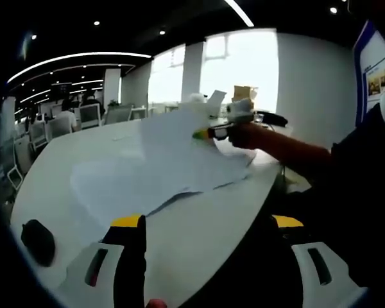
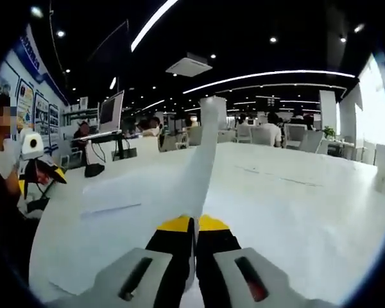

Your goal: Organize the stack of printing papers by aligning and flattening the scattered papers on the table

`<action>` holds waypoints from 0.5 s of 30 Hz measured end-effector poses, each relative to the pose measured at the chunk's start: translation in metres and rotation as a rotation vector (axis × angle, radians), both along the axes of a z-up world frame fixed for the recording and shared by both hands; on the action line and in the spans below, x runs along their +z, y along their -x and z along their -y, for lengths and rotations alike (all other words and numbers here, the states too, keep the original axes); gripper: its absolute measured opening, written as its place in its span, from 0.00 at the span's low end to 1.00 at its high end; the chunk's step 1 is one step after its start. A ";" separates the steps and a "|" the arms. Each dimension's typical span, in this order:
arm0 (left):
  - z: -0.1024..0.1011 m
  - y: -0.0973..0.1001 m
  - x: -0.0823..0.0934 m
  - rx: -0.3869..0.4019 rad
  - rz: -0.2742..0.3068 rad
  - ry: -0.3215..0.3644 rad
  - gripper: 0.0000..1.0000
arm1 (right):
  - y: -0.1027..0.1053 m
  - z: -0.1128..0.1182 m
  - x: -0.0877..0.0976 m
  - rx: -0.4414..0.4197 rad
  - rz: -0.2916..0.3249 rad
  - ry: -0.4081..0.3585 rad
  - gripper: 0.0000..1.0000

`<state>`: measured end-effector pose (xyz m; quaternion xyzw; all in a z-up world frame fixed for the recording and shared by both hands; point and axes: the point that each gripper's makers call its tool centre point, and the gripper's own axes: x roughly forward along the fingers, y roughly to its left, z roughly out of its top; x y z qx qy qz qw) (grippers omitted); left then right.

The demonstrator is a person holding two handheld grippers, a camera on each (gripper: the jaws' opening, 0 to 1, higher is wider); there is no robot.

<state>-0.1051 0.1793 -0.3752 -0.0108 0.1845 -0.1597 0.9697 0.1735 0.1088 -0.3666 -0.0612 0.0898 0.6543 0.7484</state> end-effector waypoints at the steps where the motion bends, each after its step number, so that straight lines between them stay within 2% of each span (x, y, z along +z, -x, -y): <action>1: 0.000 0.000 0.000 0.000 0.000 0.000 0.81 | -0.002 0.000 0.002 -0.002 0.001 -0.003 0.00; 15: 0.003 -0.002 0.005 0.007 0.016 0.014 0.81 | -0.010 0.010 0.042 -0.020 0.062 -0.053 0.00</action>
